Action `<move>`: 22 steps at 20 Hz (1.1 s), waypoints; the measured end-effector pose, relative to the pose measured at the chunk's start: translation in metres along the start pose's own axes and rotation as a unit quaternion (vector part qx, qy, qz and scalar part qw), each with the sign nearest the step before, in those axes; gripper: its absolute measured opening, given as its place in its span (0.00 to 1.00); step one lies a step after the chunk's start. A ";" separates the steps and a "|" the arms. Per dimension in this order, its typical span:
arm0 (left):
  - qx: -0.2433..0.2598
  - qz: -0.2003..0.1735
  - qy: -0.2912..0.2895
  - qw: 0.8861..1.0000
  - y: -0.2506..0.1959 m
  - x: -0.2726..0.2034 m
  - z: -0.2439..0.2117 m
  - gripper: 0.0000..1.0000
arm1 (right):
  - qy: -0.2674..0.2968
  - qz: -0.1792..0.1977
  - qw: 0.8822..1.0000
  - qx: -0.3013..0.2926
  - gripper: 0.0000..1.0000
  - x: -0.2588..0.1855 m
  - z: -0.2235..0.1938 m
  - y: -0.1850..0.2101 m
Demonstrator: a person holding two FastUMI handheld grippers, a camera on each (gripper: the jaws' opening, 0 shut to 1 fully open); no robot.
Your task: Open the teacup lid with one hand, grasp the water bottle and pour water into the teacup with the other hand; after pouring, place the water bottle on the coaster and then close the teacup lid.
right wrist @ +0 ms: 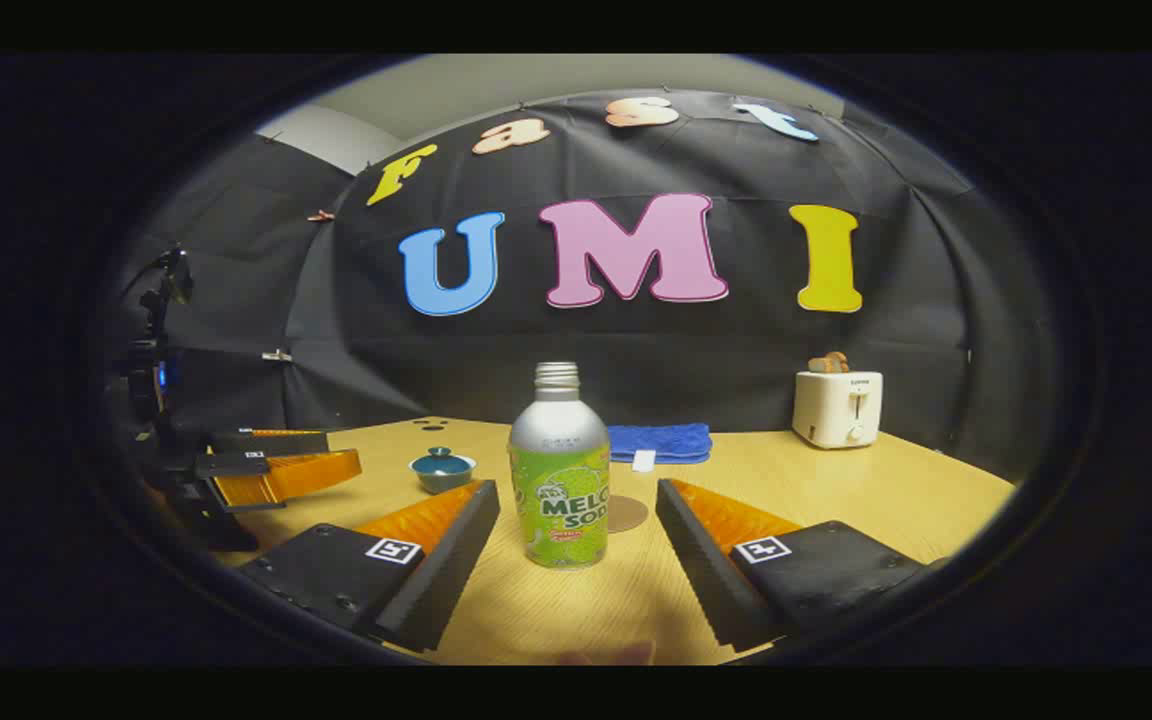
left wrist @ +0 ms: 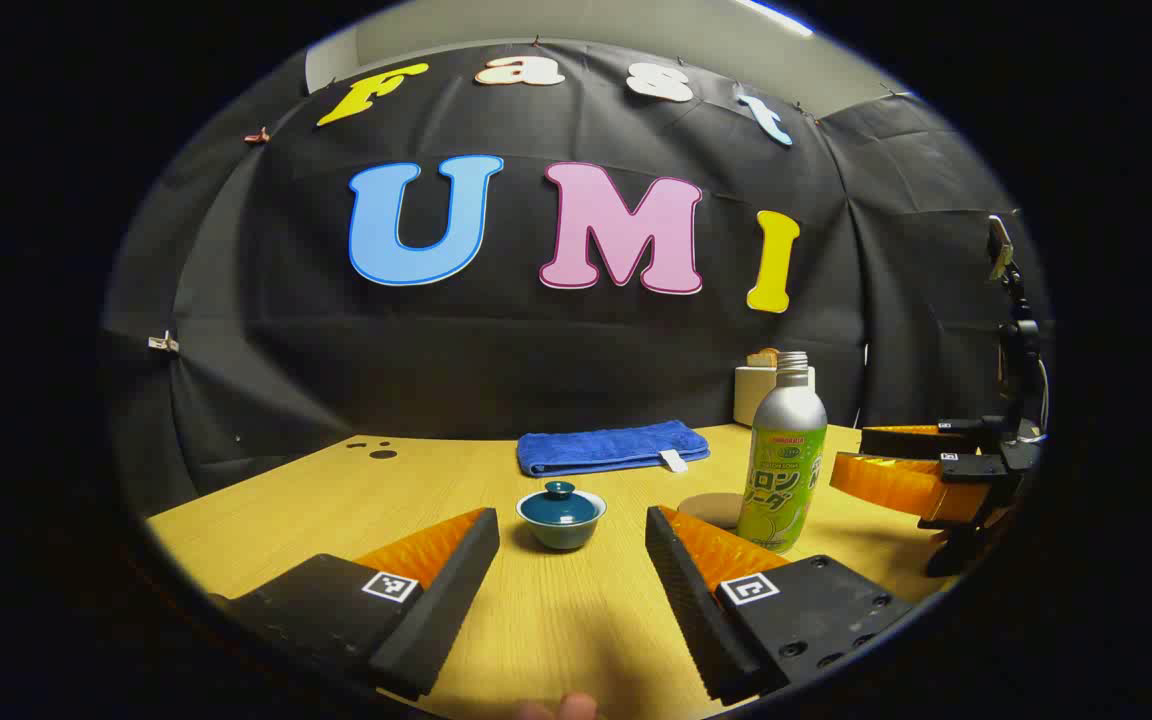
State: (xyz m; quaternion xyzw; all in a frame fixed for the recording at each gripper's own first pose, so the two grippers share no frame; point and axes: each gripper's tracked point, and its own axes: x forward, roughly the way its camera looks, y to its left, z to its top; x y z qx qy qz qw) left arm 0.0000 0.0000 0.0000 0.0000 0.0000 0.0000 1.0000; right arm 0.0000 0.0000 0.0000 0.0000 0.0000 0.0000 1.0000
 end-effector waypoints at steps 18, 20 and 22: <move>0.006 0.016 0.003 1.000 0.017 0.024 -0.004 0.95 | 0.012 0.011 1.000 0.000 0.98 0.004 -0.005 0.003; 0.009 0.007 0.005 1.000 0.019 0.040 -0.002 0.95 | 0.012 0.011 1.000 0.000 0.98 0.005 -0.005 0.003; 0.014 -0.011 0.006 1.000 0.017 0.058 0.002 0.95 | 0.012 0.011 1.000 0.000 0.97 0.005 -0.005 0.003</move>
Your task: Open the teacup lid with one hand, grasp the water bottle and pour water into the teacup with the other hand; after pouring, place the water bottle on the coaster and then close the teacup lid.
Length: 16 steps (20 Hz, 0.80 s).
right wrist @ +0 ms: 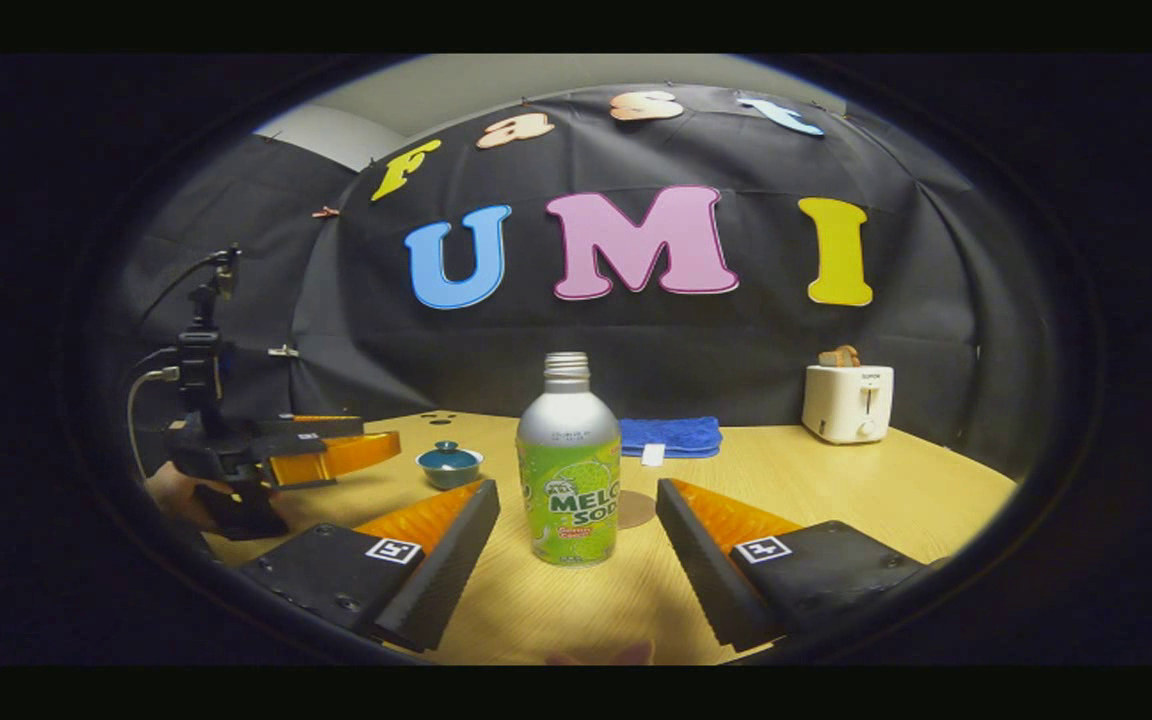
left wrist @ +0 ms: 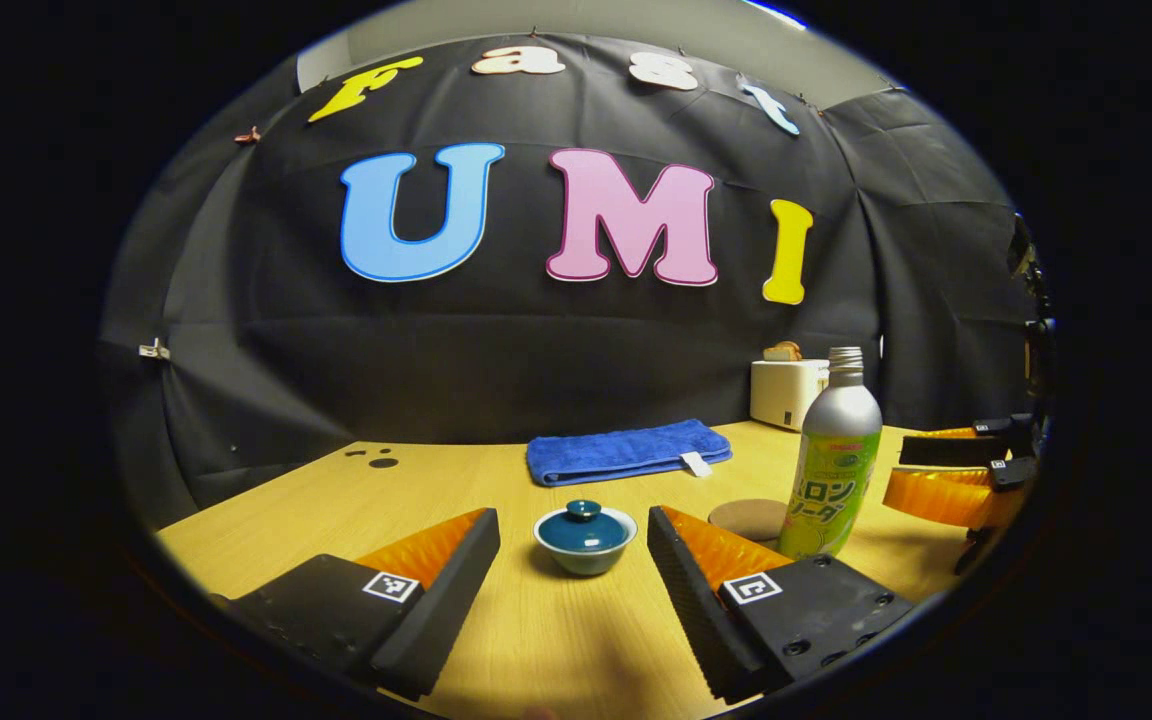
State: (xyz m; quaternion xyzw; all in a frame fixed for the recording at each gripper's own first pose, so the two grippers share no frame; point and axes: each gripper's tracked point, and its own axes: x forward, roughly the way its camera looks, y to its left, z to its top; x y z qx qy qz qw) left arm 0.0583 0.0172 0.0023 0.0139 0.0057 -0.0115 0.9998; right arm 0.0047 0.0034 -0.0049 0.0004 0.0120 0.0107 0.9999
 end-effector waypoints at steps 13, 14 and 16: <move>0.060 -0.027 0.051 0.997 -0.003 0.071 -0.021 0.72 | 0.000 0.001 1.000 0.001 0.98 0.000 0.001 0.001; 0.060 -0.027 0.058 0.996 -0.002 0.074 -0.022 0.71 | 0.000 0.001 1.000 0.001 0.98 0.000 0.001 0.001; 0.058 -0.028 0.070 0.995 -0.003 0.077 -0.026 0.69 | 0.000 0.002 1.000 0.001 0.98 -0.001 0.001 0.002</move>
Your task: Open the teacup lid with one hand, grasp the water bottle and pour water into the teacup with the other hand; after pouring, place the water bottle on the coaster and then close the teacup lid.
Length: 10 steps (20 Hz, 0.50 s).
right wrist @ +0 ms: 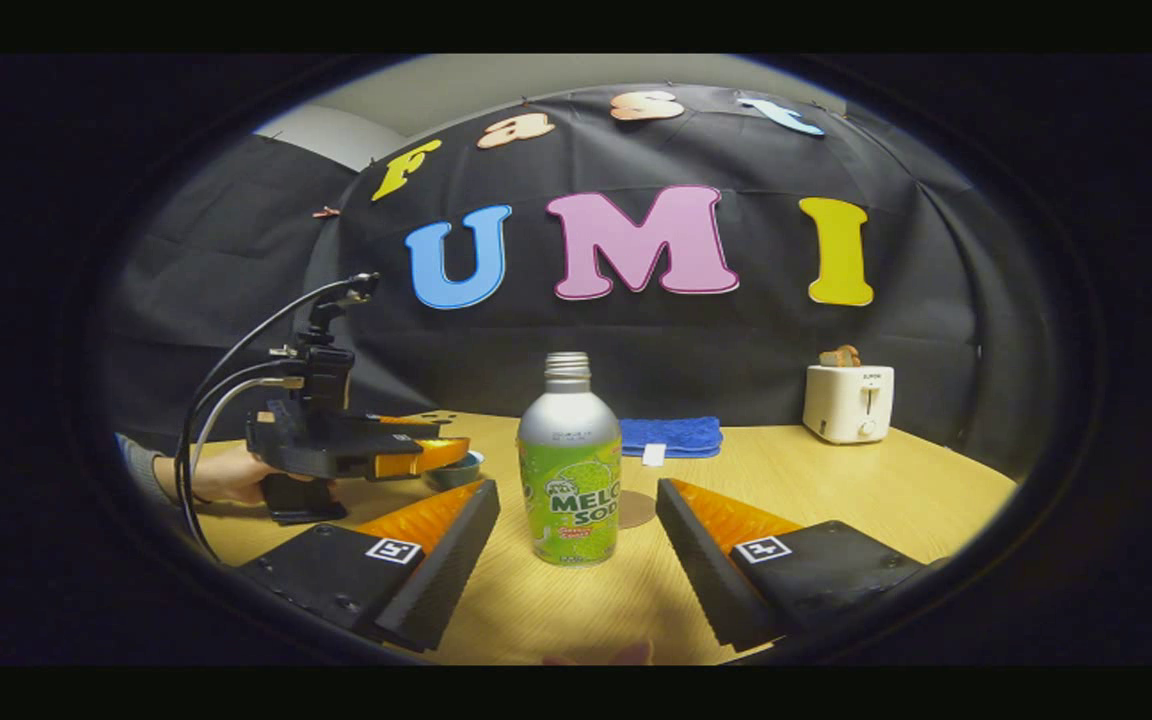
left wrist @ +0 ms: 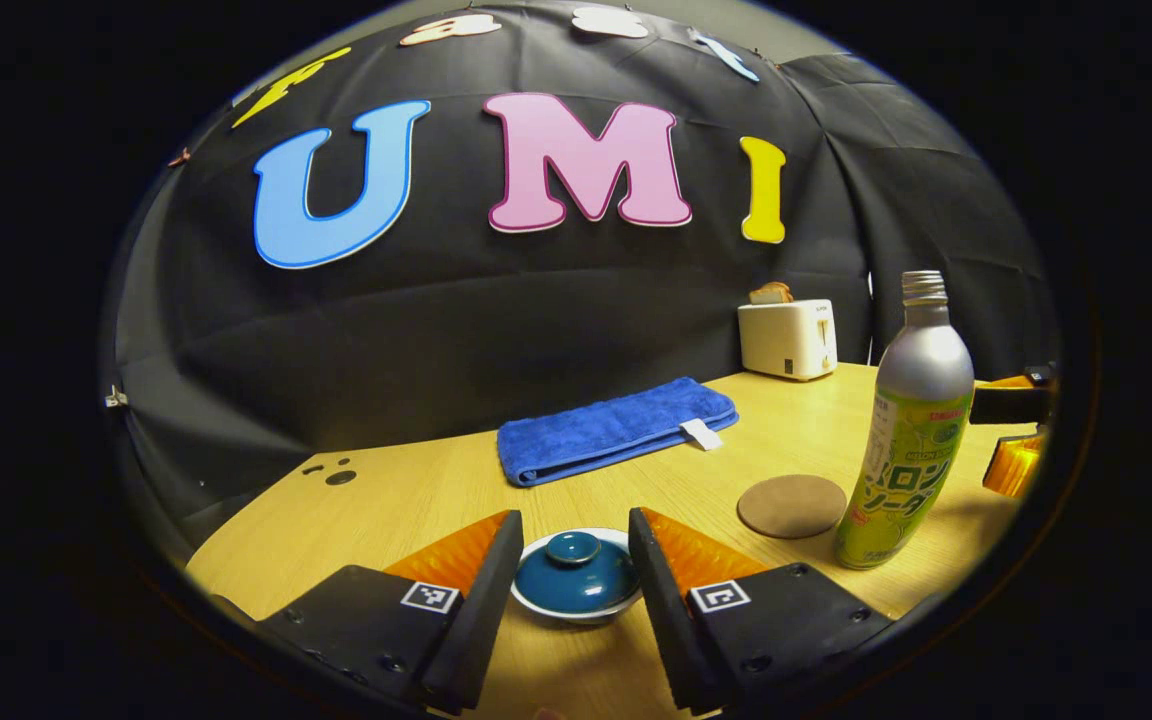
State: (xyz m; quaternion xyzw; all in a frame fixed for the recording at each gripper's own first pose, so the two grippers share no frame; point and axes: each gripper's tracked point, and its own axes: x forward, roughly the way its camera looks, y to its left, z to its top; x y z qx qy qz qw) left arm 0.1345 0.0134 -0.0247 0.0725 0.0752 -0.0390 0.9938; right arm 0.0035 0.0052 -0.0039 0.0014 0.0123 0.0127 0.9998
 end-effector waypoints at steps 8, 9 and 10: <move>0.024 0.006 0.019 1.000 -0.002 0.009 -0.004 0.47 | 0.000 0.001 1.000 0.000 0.97 -0.001 0.000 0.001; 0.025 0.009 0.019 0.999 0.000 0.009 -0.005 0.44 | 0.000 0.001 1.000 0.000 0.97 -0.001 0.000 0.001; 0.026 0.009 0.020 0.999 -0.001 0.009 -0.004 0.40 | 0.000 0.001 1.000 0.000 0.97 -0.001 0.000 0.002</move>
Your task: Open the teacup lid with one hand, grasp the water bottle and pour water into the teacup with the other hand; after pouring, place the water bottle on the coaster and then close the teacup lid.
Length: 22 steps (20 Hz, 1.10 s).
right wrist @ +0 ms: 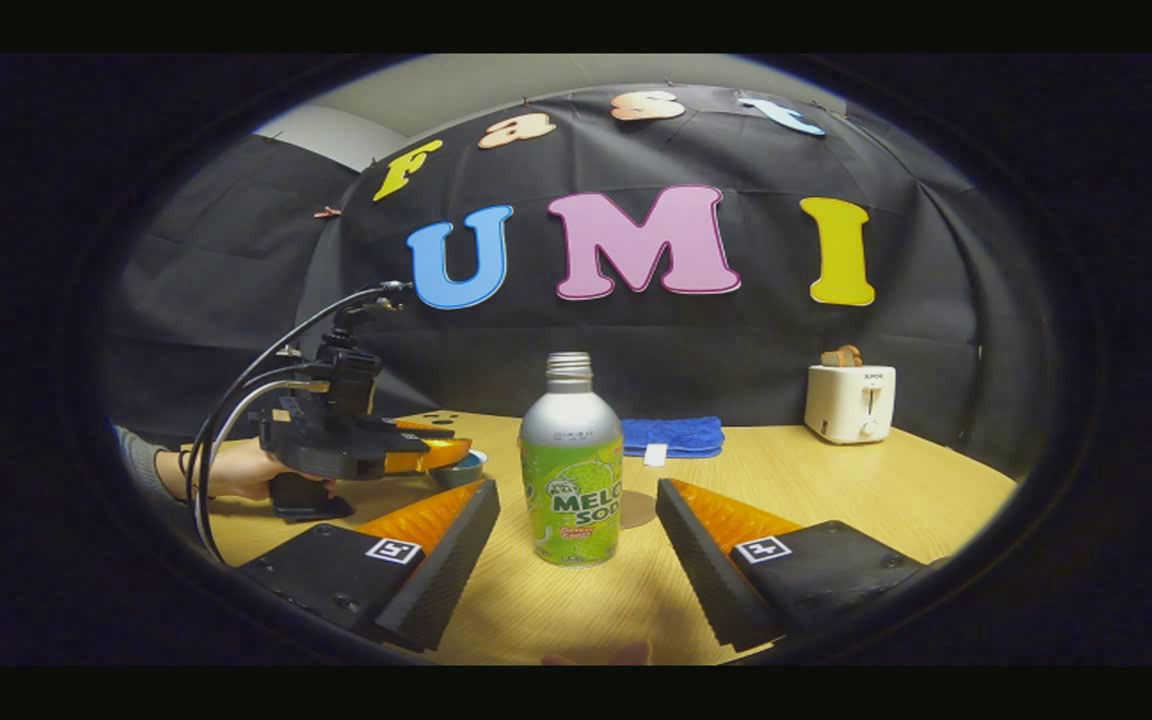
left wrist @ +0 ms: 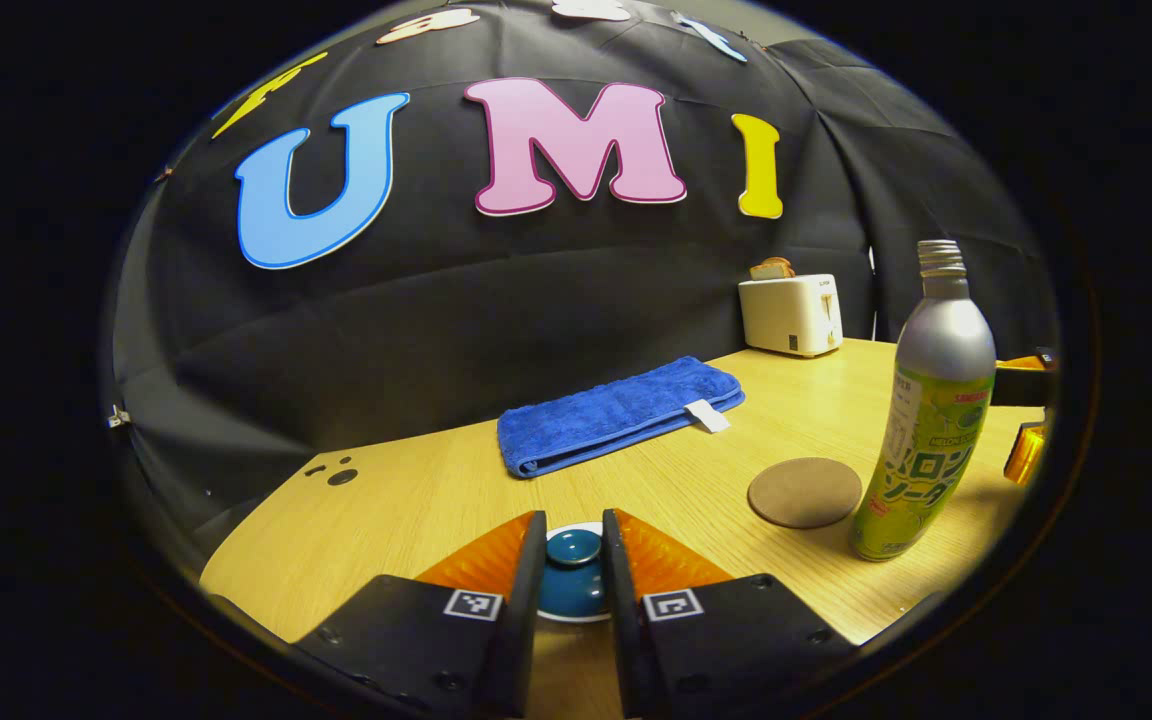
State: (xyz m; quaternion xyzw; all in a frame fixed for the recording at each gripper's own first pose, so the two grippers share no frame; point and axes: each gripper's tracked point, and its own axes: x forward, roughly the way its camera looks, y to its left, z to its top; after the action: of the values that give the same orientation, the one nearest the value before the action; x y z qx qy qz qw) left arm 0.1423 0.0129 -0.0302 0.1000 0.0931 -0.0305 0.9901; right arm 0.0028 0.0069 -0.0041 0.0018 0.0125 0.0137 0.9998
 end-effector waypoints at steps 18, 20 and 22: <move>-0.083 0.027 -0.138 0.987 0.014 -0.114 0.060 0.32 | 0.000 -0.012 1.000 0.000 0.98 0.024 0.000 0.000; -0.110 0.028 -0.137 0.984 0.015 -0.135 0.050 0.32 | 0.002 -0.006 1.000 0.000 0.98 0.033 -0.002 0.005; -0.121 0.036 -0.126 0.984 0.021 -0.145 0.037 0.32 | 0.003 -0.005 1.000 0.000 0.98 0.041 -0.002 0.010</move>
State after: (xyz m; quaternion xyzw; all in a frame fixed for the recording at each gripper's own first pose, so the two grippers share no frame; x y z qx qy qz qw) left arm 0.0080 0.0323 0.0368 -0.0224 -0.0330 0.0040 0.9992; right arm 0.0436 0.0182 -0.0074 0.0014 0.0152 0.0088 0.9998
